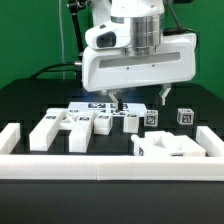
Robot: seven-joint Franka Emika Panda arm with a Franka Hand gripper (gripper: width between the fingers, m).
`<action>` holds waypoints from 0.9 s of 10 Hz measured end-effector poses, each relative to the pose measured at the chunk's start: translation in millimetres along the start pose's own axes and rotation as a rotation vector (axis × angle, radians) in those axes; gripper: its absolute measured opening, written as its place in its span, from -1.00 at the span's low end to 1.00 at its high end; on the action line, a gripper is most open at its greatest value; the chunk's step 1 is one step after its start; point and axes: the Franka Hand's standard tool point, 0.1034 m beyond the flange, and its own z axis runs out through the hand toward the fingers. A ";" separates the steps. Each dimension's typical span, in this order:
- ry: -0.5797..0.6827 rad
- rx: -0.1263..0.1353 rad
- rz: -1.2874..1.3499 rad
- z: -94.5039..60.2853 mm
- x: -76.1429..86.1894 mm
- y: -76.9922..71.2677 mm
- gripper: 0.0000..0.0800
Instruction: Assemble chair
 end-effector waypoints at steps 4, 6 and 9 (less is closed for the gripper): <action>-0.196 0.037 0.032 4.3 -12.6 6.2 0.62; -0.310 0.065 0.029 9.5 -16.4 6.8 0.62; -0.484 0.106 0.028 16.3 -21.6 6.1 0.62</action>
Offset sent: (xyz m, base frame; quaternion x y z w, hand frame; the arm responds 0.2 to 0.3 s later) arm 0.0000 0.0000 0.0000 0.0000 -0.1938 0.0000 0.9810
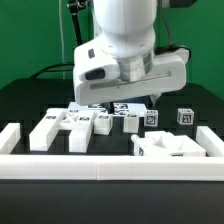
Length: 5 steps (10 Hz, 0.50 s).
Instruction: Assemble chair
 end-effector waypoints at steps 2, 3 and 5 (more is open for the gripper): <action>-0.034 0.006 0.036 7.2 0.4 0.6 0.62; -0.041 0.006 0.059 10.6 -1.2 -0.3 0.62; -0.039 0.007 0.055 10.4 -0.7 -0.4 0.62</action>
Offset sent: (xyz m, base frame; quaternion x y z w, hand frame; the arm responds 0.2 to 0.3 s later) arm 0.0000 0.0000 0.0000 0.0000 0.0000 0.0000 1.0000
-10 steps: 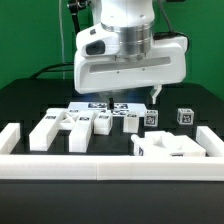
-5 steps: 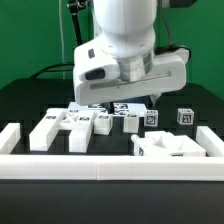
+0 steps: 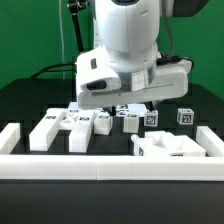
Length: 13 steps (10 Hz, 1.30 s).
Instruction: Assemble chair
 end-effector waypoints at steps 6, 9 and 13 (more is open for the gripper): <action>0.010 -0.015 0.073 11.9 0.5 -7.8 0.62; 0.006 -0.015 0.076 14.8 0.3 -7.1 0.62; -0.021 -0.013 0.105 28.1 -4.6 -3.1 0.62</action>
Offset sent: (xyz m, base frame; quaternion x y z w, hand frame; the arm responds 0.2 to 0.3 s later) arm -0.0195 0.0003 -0.0043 -0.0450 -0.0073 0.1197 0.9918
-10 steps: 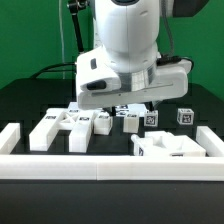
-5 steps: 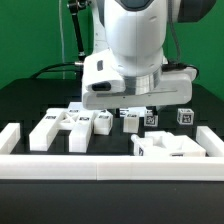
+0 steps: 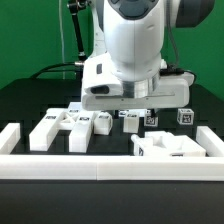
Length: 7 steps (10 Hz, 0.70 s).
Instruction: Assemble chair
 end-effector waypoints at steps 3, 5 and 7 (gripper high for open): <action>-0.028 0.000 -0.003 1.0 3.7 -1.5 0.62; -0.025 0.000 -0.003 2.2 4.9 -1.7 0.62; -0.016 -0.002 -0.003 5.9 8.5 -1.8 0.62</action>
Offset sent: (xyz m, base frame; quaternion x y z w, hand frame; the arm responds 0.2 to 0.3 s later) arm 0.0052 -0.0002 -0.0023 0.0034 0.0061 -0.0013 1.0000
